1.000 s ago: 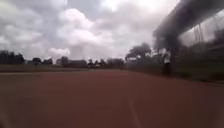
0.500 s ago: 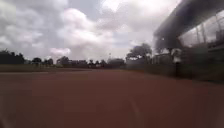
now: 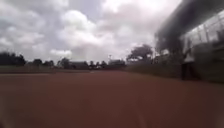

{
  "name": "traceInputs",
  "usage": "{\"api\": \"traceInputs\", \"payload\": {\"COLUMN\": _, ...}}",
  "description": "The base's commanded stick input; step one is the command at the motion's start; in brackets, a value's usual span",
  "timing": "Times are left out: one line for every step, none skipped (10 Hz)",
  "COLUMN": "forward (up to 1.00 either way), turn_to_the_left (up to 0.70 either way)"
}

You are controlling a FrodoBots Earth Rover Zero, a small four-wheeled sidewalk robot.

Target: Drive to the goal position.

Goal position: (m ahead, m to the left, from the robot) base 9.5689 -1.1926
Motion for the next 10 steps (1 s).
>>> {"api": "traceInputs", "payload": {"forward": 0.70, "turn_to_the_left": 0.00}}
{"api": "traceInputs", "payload": {"forward": 0.70, "turn_to_the_left": 0.00}}
{"api": "traceInputs", "payload": {"forward": 0.70, "turn_to_the_left": 0.00}}
{"api": "traceInputs", "payload": {"forward": 0.70, "turn_to_the_left": 0.00}}
{"api": "traceInputs", "payload": {"forward": 0.70, "turn_to_the_left": 0.00}}
{"api": "traceInputs", "payload": {"forward": 0.70, "turn_to_the_left": 0.00}}
{"api": "traceInputs", "payload": {"forward": 0.70, "turn_to_the_left": 0.00}}
{"api": "traceInputs", "payload": {"forward": 0.70, "turn_to_the_left": 0.00}}
{"api": "traceInputs", "payload": {"forward": 0.70, "turn_to_the_left": 0.00}}
{"api": "traceInputs", "payload": {"forward": 0.70, "turn_to_the_left": 0.00}}
